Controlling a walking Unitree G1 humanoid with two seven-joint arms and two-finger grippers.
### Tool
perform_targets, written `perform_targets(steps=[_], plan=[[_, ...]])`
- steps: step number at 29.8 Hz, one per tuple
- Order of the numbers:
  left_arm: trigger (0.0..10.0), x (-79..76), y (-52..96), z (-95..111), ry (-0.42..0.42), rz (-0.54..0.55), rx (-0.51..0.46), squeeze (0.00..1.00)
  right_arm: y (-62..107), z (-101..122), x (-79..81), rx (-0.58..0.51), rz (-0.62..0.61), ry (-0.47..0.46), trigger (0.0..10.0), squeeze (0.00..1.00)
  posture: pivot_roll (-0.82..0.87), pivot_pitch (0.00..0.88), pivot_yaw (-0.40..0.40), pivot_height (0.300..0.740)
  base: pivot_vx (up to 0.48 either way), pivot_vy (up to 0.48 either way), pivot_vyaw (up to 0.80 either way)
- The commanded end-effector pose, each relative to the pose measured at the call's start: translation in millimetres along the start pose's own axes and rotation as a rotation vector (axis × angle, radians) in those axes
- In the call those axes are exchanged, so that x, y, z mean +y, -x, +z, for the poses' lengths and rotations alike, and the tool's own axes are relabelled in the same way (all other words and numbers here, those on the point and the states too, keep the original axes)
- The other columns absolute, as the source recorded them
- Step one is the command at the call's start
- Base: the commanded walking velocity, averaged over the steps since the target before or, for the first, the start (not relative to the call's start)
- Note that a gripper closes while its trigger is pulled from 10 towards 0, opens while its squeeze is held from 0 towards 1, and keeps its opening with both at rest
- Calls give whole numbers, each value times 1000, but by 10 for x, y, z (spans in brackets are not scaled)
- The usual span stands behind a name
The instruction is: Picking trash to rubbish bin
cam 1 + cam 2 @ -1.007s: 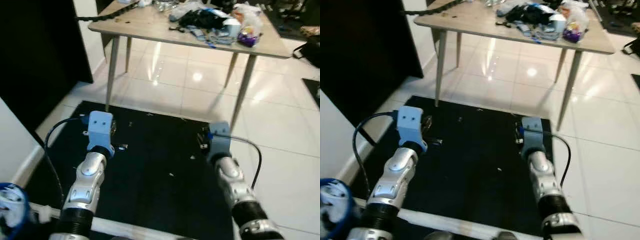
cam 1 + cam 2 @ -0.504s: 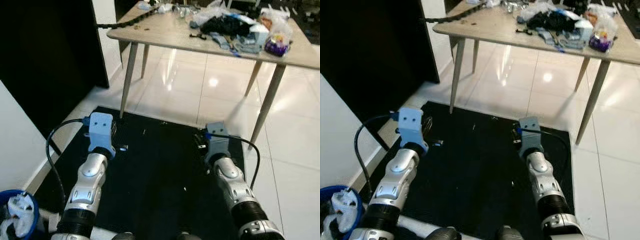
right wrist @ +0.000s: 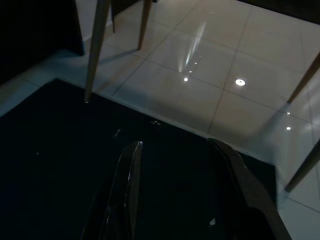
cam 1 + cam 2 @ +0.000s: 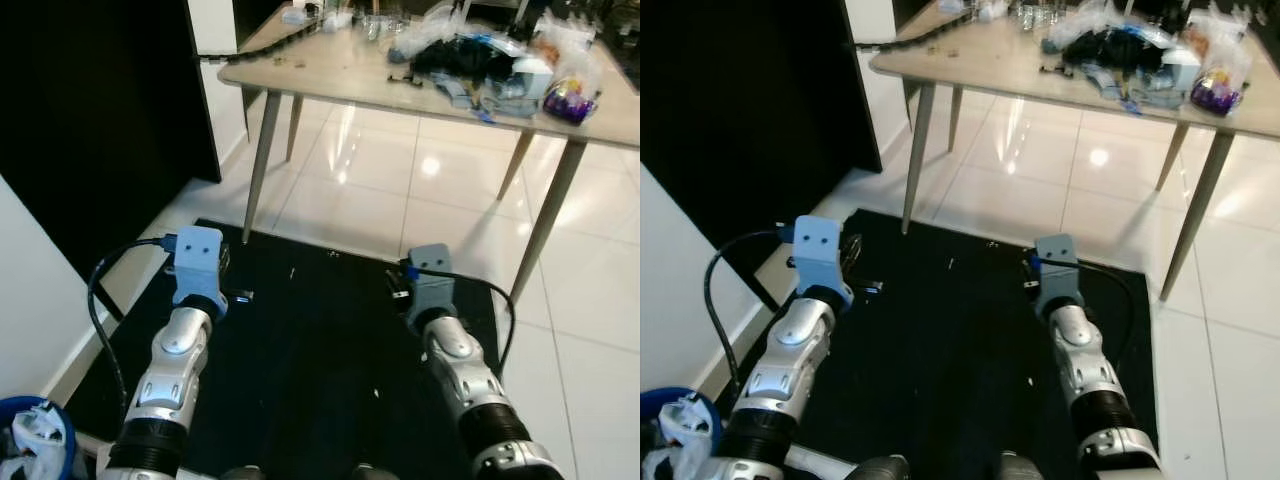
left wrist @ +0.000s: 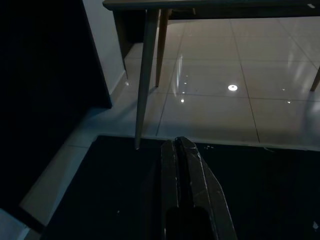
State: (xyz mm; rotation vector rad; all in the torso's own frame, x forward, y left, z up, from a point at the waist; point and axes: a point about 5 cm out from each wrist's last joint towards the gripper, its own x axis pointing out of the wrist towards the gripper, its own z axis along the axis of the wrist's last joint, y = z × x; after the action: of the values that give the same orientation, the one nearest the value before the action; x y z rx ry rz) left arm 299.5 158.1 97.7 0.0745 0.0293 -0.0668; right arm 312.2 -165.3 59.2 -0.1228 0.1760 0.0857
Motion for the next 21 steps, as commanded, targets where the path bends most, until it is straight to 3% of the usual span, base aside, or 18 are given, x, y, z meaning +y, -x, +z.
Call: perform_targets(steps=[1, 14, 21], plan=[[10000, 33, 13, -22, -10, 8, 11, 0, 14, -38, 31, 11, 0, -17, 10000, 0, 30, 27, -7, 740, 311, 0, 0], [10000, 35, 9, -21, -13, 7, 13, 0, 21, -44, 33, 13, -5, -23, 10000, 0, 30, 32, -2, 740, 311, 0, 0], [10000, 35, 5, -17, -14, 5, 13, 0, 23, -48, 32, 15, -9, -25, 10000, 0, 31, 29, 0, 740, 312, 0, -516]])
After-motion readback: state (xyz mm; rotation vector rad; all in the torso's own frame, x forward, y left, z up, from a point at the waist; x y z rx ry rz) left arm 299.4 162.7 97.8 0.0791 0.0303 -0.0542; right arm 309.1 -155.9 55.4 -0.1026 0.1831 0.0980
